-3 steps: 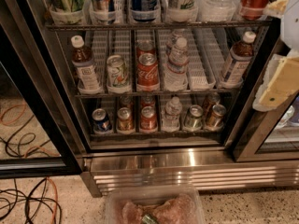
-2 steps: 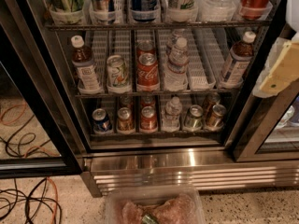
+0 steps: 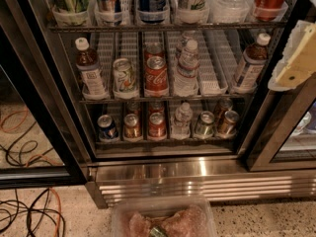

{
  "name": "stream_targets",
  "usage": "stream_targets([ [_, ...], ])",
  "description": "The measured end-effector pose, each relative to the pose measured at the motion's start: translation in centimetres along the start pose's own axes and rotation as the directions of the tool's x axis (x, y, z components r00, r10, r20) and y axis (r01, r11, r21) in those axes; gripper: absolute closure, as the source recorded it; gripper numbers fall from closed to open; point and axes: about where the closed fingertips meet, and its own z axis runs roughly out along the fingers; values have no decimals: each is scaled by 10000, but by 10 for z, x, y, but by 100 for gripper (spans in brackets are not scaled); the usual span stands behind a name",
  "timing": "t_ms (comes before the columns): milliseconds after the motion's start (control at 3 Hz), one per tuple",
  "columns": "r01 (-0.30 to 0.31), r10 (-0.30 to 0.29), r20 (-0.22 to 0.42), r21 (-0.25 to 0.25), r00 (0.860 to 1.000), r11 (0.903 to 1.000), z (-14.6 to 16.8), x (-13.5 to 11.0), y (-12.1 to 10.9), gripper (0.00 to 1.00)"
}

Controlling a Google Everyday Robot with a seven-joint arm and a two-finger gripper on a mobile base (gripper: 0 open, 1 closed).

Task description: Pick water bottle from top shelf of fridge

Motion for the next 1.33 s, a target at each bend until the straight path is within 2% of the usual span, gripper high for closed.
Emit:
stream_targets([
  [333, -1928, 1891, 1075, 249, 9761, 9809, -14, -2, -3, 0],
  [667, -2763, 2691, 1418, 333, 9526, 9605, -20, -1, -4, 0],
  [1333, -2763, 2691, 1418, 333, 9526, 9605, -20, -1, -4, 0],
])
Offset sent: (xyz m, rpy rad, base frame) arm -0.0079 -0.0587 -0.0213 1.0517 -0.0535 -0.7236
